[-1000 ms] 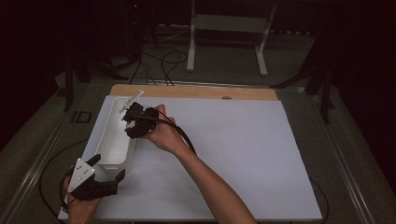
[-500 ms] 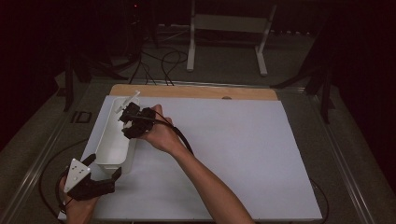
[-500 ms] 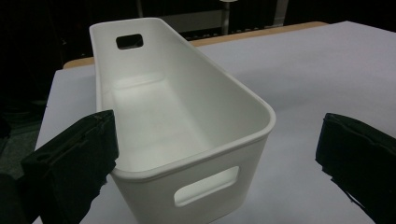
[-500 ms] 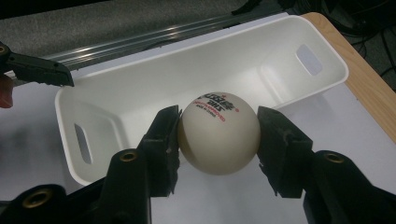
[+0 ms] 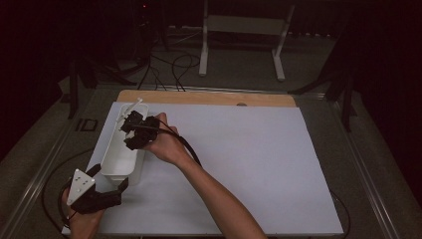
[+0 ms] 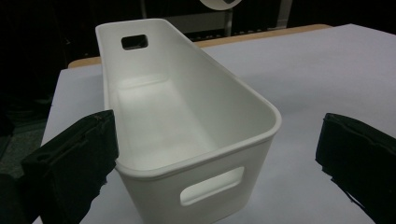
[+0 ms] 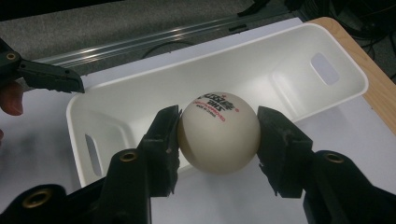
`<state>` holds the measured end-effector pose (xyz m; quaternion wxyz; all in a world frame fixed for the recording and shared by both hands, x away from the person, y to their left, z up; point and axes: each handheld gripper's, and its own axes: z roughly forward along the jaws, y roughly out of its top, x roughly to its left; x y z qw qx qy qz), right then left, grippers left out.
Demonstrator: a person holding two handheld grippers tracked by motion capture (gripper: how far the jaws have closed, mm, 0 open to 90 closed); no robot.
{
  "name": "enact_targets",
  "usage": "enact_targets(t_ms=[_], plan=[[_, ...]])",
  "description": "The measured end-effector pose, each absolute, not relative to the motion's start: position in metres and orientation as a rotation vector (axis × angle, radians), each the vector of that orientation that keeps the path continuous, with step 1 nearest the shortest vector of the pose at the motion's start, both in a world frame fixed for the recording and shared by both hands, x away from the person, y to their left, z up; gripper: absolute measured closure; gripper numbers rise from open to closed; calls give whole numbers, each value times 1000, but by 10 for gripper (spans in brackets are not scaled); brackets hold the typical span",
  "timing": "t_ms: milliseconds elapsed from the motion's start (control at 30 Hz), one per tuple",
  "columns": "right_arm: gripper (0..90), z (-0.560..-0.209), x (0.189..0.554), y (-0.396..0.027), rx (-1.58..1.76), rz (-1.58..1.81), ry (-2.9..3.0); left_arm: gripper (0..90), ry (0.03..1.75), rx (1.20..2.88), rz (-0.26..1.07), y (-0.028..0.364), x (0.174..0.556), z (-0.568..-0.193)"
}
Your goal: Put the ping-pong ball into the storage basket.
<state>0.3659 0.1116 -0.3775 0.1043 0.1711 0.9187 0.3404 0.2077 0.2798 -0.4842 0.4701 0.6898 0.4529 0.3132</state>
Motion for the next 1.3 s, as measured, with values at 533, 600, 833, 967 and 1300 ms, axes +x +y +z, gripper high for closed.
enact_targets(t_ms=[533, 600, 833, 967, 1300], plan=[[506, -384, 364, 123, 494, 994, 2730, 0, 1165, 1654, 797, 285, 208, -485], [506, -385, 363, 124, 495, 992, 2733, 0, 1171, 1650, 798, 286, 208, -485], [506, -388, 362, 129, 480, 992, 2742, 0, 1178, 1652, 795, 287, 208, -485], [505, -390, 361, 131, 485, 995, 2748, 0, 1175, 1658, 791, 286, 209, -485], [505, -394, 359, 137, 469, 996, 2764, 0, 1165, 1666, 778, 286, 209, -486]])
